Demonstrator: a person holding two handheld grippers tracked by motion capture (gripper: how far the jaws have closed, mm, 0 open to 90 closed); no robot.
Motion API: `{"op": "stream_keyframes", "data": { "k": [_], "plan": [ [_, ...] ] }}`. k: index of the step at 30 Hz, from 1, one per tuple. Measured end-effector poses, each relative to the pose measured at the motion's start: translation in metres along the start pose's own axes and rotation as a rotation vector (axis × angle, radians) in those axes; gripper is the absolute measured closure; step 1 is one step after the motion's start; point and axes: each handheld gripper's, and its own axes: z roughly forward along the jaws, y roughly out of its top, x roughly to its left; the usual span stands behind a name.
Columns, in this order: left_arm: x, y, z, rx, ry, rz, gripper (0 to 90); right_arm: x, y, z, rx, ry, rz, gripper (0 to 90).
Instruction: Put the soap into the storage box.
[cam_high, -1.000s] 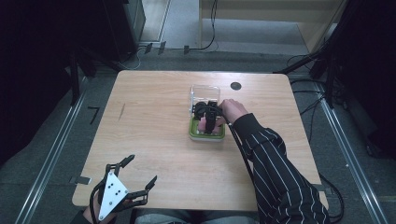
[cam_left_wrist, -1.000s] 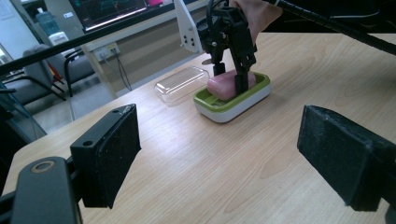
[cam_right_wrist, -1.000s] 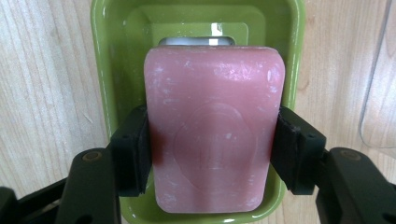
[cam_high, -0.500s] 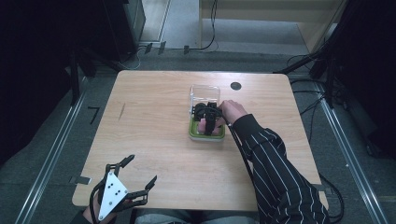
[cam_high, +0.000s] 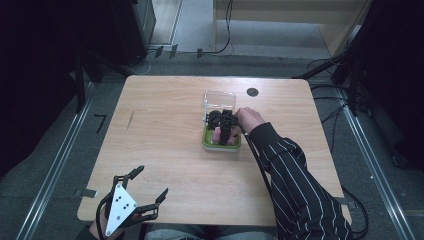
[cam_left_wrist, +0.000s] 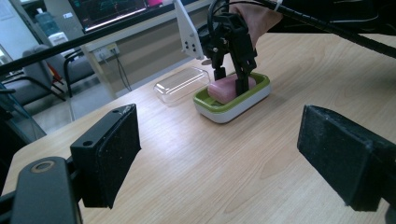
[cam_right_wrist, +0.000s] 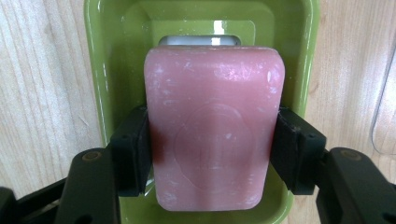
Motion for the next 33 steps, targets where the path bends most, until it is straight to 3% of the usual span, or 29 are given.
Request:
{"op": "stream_keyframes", "data": {
  "k": [18,33],
  "plan": [
    [0.0,0.0,0.001,0.0,-0.003,0.003,13.7,-0.001,-0.002,-0.004,-0.007,-0.001,0.004,38.2],
    [0.0,0.002,0.008,-0.007,-0.031,0.012,13.7,0.004,-0.008,-0.018,-0.004,-0.039,0.083,25.3]
  ]
}}
